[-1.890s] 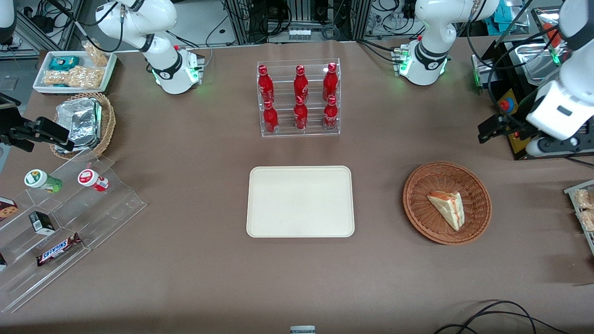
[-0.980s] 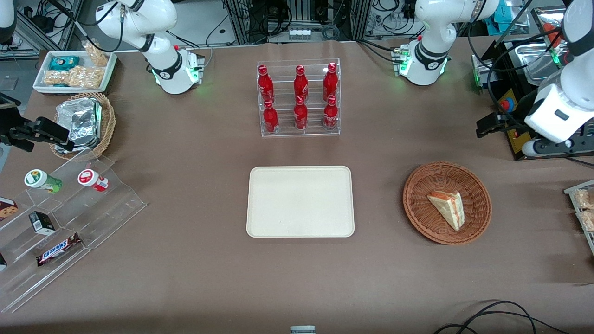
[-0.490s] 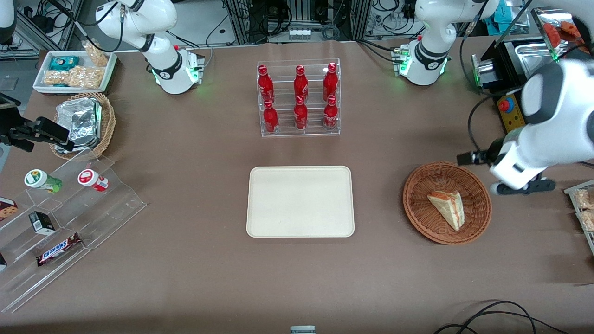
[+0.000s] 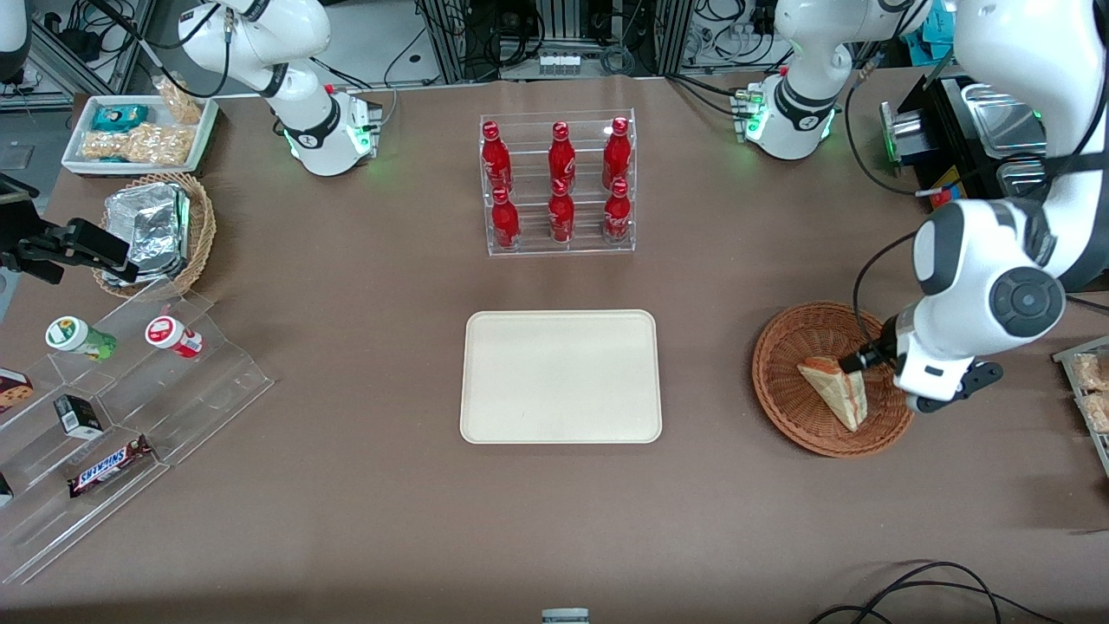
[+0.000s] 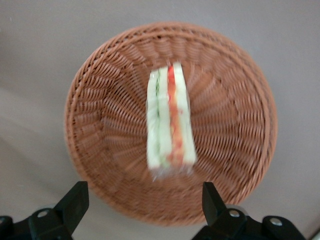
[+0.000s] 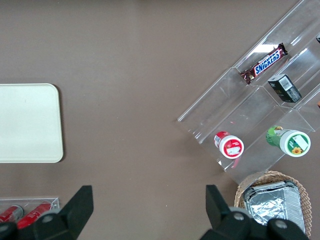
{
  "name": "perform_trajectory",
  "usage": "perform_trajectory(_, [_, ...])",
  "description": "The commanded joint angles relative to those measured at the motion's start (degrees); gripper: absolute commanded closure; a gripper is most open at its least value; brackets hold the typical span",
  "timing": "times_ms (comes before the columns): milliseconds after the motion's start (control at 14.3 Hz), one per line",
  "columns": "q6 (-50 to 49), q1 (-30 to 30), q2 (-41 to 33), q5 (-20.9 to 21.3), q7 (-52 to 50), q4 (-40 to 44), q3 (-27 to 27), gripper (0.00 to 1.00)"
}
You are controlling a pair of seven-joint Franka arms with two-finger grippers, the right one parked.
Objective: Place sandwich from basket to tray
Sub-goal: 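Lower the left gripper onto the sandwich and close on it, then lift the sandwich and carry it over the cream tray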
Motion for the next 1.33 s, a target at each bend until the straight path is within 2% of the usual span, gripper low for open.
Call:
perform_trajectory(0, [6.3, 0.0, 1.4, 0.7, -8.6, -1.9, 0.3, 0.00])
perform_trajectory(280, [17.4, 0.0, 2.3, -0.3, -11.3, -8.7, 0.6, 0.00])
perform_trajectory(350, [18.4, 0.0, 3.2, -1.1, -11.6, -8.9, 0.6, 0.06])
perform_trajectory(420, [18.4, 0.0, 3.9, -1.8, -13.0, -8.9, 0.6, 0.31])
perform_trajectory(490, [18.2, 0.0, 4.0, -1.9, -14.1, -9.0, 0.6, 0.65])
perform_trajectory(560, [17.9, 0.0, 3.8, -1.9, -14.4, -8.8, 0.6, 0.84])
perform_trajectory(630, [17.4, 0.0, 3.4, -1.9, -14.4, -8.4, 0.6, 0.90])
perform_trajectory(770, [13.2, -0.1, 2.4, -2.0, -14.5, -5.8, 0.6, 0.92])
perform_trajectory(1050, [-2.7, -1.4, 1.3, -2.1, -14.4, 2.7, -0.1, 0.93])
perform_trajectory(1260, [-5.2, -5.8, 1.6, -2.0, -17.8, 4.6, -3.5, 0.93])
